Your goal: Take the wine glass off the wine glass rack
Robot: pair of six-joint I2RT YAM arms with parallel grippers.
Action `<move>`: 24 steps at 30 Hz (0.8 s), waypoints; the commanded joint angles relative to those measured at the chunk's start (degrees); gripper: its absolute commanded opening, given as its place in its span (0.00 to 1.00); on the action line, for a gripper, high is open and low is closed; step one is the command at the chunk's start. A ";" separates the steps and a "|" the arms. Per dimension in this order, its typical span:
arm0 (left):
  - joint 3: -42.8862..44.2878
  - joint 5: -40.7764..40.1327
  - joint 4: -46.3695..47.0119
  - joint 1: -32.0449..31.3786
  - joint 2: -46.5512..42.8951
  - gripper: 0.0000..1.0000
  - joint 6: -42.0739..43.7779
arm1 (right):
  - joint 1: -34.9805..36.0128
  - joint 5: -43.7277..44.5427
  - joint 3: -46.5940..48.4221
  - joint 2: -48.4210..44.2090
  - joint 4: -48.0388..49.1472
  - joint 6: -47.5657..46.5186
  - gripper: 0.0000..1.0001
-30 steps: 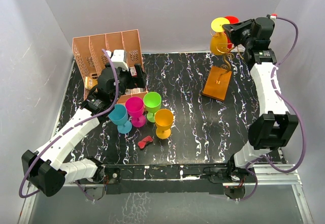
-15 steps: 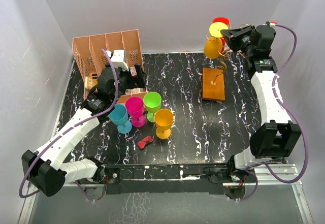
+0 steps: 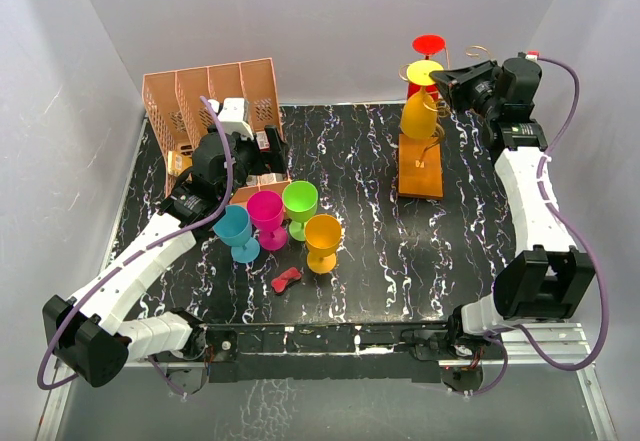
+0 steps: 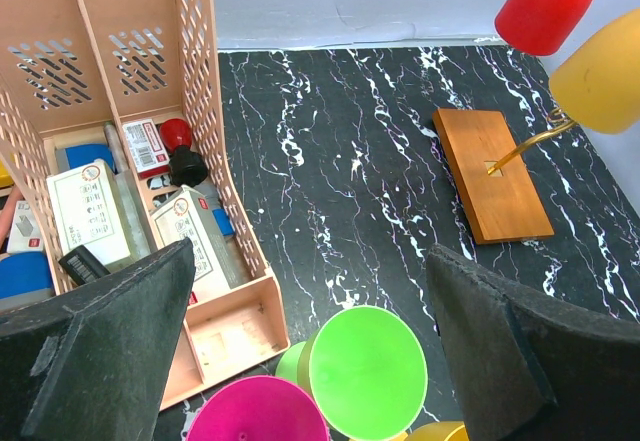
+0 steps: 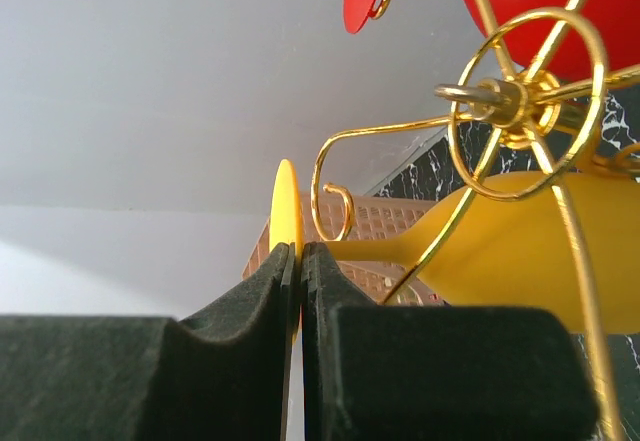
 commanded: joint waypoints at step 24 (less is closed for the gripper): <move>1.64 0.79 0.65 0.48 0.71 0.97 -0.29 | -0.19 -38.85 -1.34 -1.42 17.93 -2.84 0.08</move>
